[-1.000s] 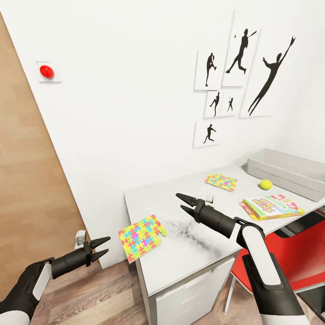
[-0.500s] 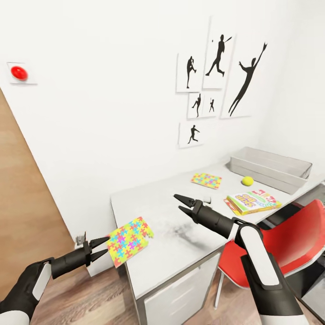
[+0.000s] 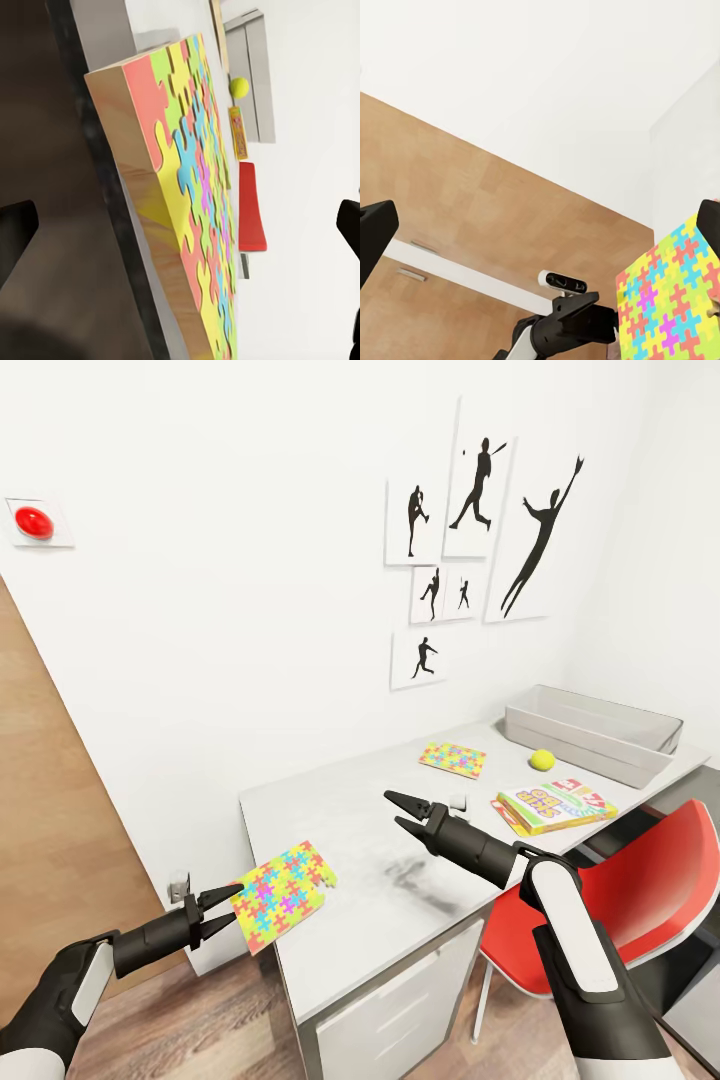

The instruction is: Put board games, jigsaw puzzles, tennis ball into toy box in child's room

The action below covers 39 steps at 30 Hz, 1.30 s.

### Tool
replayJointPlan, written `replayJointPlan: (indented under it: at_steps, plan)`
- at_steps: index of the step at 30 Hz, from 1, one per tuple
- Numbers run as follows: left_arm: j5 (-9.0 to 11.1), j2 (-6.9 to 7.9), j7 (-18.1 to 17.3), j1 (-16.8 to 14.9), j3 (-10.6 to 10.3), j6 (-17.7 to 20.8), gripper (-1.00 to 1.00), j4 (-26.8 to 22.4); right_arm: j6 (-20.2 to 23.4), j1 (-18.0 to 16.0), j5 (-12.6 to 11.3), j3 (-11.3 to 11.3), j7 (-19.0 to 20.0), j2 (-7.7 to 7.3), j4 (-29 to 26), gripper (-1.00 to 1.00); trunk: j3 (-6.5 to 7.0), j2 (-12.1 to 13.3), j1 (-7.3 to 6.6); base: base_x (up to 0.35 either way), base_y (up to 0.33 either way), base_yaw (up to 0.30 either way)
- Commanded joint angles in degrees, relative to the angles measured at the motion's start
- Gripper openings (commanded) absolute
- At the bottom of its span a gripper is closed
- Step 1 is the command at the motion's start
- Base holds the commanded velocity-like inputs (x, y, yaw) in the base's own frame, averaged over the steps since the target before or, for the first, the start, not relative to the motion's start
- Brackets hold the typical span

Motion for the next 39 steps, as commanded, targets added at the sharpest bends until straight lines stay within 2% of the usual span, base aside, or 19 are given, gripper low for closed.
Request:
replayJointPlan:
  at_steps: [1,23,24,39]
  plan:
    - [0.1,0.0,-0.1,0.0,0.0,0.3,1.0,0.0,0.2,0.0,0.5,-0.1,0.5,0.01,0.0,1.0,-0.05,0.0,0.0,0.0,0.0,-0.003]
    - [0.1,0.0,0.0,0.0,0.1,0.3,1.0,0.0,0.2,0.0,0.5,0.0,0.5,0.08,0.0,1.0,-0.05,0.0,0.0,0.0,0.0,0.0]
    - [0.1,0.0,-0.1,0.0,0.0,0.3,-1.0,0.0,0.2,0.0,0.5,0.0,0.5,0.08,0.0,1.0,-0.05,0.0,0.0,0.0,0.0,0.0]
    - [0.1,0.0,-0.1,0.0,0.0,0.3,-1.0,0.0,0.2,0.0,0.5,0.0,0.5,0.08,0.0,1.0,-0.05,0.0,0.0,0.0,0.0,0.0]
